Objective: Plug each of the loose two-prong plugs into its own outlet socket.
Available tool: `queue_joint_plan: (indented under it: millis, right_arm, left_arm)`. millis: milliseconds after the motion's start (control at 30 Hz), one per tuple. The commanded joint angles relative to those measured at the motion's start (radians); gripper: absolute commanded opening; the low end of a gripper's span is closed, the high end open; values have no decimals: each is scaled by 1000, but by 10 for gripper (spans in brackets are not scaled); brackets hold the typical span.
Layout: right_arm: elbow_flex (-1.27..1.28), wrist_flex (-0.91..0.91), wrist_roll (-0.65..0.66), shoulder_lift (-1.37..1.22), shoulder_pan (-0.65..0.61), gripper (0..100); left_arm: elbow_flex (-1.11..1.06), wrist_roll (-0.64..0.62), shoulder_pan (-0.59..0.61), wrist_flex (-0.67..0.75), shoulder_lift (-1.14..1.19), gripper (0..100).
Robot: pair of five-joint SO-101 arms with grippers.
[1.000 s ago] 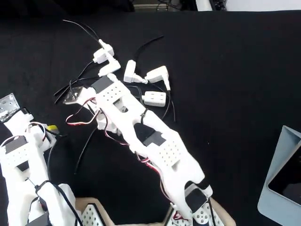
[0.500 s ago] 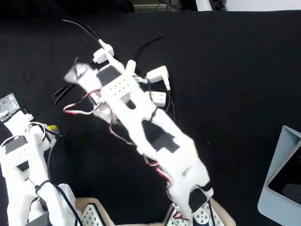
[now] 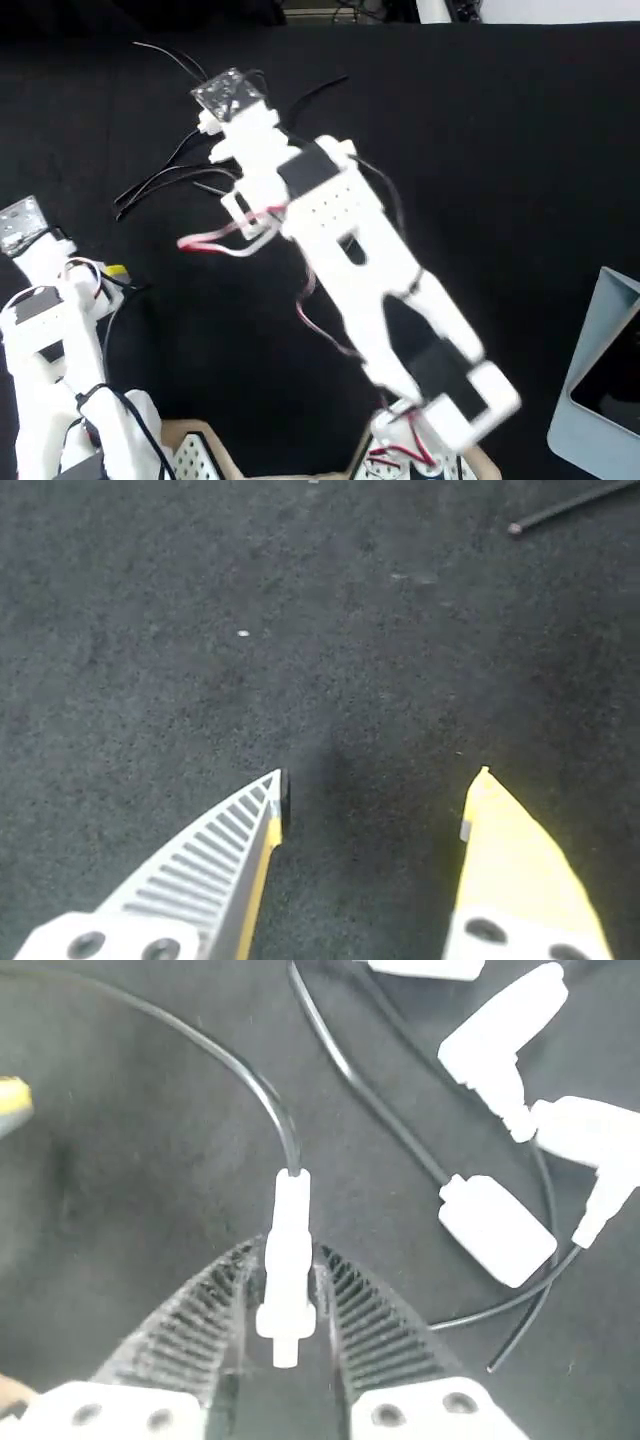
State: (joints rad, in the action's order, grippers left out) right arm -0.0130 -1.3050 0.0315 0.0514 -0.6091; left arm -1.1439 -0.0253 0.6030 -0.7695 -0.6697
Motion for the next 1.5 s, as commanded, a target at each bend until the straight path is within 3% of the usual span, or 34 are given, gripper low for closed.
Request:
queue_joint_plan:
  millis: [0,200,400,633,900,1167,1333,1467]
  right_arm:
    - [232,207,-12,239,17,11]
    - [636,572,-14,556,17,11]
    - [889,776,-83,762,15,11]
    - [958,793,-227,791,12,11]
    - [1044,795,-245,791,-15,11]
    - [1096,795,-239,792,-66,11]
    - [1113,793,-238,792,-66,11]
    - [1115,790,-224,791,-64,11]
  left_arm:
    - [18,6,-53,14,-25,289]
    - [67,-8,-124,8,-25,289]
    - [145,-135,-202,5,-25,289]
    - [234,-253,-363,3,-25,289]
    - [312,-315,-533,3,-25,289]
    - [372,-315,-645,2,-26,289]
    - [384,-307,-717,-89,-110,290]
    - [343,-210,-723,-106,-219,291]
